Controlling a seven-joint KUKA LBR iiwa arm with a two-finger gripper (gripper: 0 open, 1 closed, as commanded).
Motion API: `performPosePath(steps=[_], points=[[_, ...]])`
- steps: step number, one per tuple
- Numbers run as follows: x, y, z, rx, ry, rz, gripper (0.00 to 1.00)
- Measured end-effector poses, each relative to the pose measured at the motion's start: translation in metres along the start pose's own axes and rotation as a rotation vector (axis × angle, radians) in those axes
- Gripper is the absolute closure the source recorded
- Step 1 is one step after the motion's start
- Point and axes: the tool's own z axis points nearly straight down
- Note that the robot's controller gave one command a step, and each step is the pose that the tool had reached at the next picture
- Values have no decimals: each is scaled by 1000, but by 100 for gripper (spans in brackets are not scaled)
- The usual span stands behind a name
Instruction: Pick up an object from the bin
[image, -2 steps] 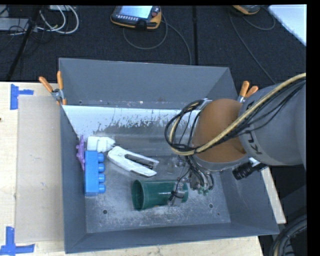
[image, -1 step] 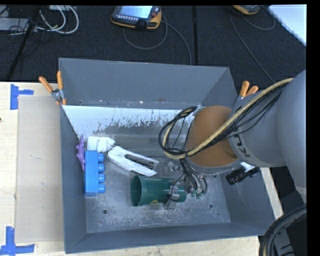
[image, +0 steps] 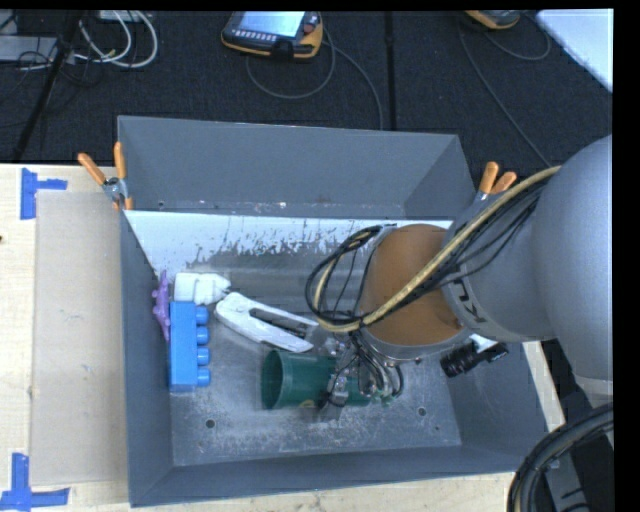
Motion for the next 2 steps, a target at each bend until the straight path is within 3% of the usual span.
performPosePath(steps=[1,2], points=[[0,0,0,0,0,0,100],[-11,12,-195,1,4,56,100]])
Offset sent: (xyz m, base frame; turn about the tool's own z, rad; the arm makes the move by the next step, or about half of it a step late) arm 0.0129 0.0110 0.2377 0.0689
